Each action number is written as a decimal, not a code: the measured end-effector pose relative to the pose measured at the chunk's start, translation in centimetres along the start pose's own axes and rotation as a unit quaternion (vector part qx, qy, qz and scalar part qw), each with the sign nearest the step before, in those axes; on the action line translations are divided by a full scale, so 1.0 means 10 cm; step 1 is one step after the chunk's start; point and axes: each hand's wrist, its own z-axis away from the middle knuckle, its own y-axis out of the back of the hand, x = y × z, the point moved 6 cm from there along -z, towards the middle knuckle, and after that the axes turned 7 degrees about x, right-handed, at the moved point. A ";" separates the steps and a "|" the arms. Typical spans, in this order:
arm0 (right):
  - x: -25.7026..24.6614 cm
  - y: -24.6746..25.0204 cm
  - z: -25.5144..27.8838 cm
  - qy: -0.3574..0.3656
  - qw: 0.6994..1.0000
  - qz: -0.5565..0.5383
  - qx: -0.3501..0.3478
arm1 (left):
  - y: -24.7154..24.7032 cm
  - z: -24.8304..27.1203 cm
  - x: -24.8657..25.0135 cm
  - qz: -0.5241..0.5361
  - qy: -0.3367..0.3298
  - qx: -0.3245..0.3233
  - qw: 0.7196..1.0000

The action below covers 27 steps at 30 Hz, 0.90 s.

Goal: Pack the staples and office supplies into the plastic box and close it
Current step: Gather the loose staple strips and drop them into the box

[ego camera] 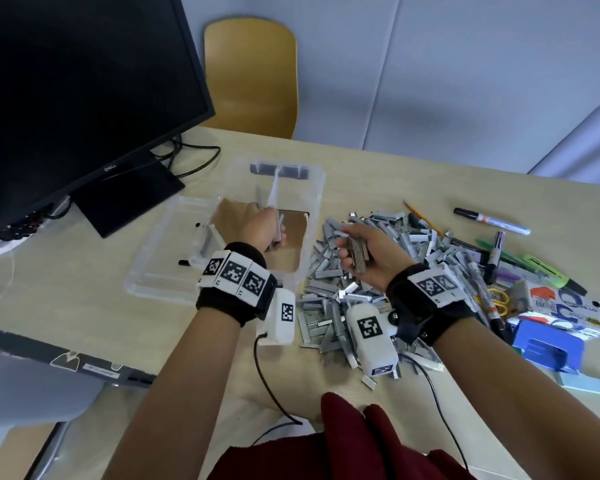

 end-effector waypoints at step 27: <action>0.24 -1.24 -0.26 0.404 0.540 0.735 -0.072 | 0.67 -0.25 0.01 -0.357 -0.201 0.257 0.875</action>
